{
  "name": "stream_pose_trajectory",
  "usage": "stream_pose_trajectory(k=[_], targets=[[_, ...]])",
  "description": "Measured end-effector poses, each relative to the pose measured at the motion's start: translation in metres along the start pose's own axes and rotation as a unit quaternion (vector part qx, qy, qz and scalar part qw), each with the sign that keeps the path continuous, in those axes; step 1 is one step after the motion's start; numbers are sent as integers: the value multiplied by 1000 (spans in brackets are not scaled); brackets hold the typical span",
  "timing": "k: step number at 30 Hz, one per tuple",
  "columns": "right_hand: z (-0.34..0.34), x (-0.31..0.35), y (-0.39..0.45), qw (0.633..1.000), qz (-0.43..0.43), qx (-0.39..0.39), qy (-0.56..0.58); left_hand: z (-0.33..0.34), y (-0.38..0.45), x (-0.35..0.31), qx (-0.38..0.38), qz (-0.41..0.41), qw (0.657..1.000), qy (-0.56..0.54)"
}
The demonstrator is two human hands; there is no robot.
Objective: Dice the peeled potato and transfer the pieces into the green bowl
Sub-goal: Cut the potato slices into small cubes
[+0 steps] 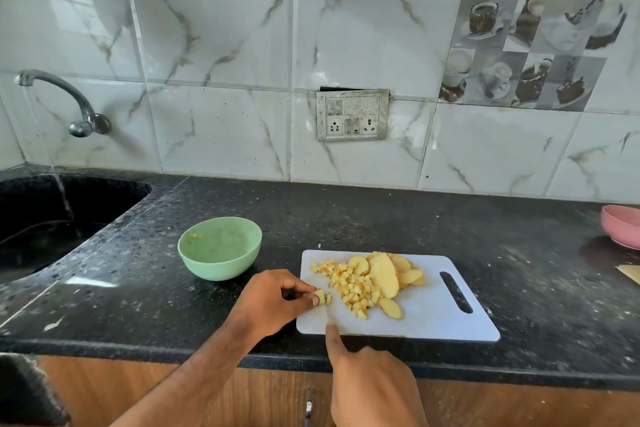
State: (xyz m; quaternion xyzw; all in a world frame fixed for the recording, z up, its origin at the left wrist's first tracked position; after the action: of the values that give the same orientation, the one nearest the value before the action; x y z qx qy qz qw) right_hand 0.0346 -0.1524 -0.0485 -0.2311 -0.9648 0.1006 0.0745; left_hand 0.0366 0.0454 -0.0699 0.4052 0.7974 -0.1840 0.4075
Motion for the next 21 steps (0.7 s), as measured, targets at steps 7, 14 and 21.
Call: stream_pose_trajectory(k=[7, 14, 21], targets=[[-6, -15, -15, 998, 40, -35, -23, -1, -1, -1, 19, -3, 1000, -9], [-19, -14, -6, 990, 38, -133, -24, -4, -2, -1, 21, 6, 1000, 9], [-27, 6, 2, 987, 10, -154, -40, -3, -2, 2, 23, -9, 999, -22]])
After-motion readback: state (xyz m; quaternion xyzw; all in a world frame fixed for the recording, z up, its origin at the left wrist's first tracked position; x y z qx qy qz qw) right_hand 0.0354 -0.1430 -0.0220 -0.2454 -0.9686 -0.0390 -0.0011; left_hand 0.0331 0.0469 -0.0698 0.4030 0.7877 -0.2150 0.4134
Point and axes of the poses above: each hand's wrist, its own y-axis towards the middle knuckle, its own z-axis out of the palm, x = y × z, the point moved 8 cm from there along y, towards the middle knuckle, and after that the axes turned 13 degrees about -z, right-handed, at the moved point
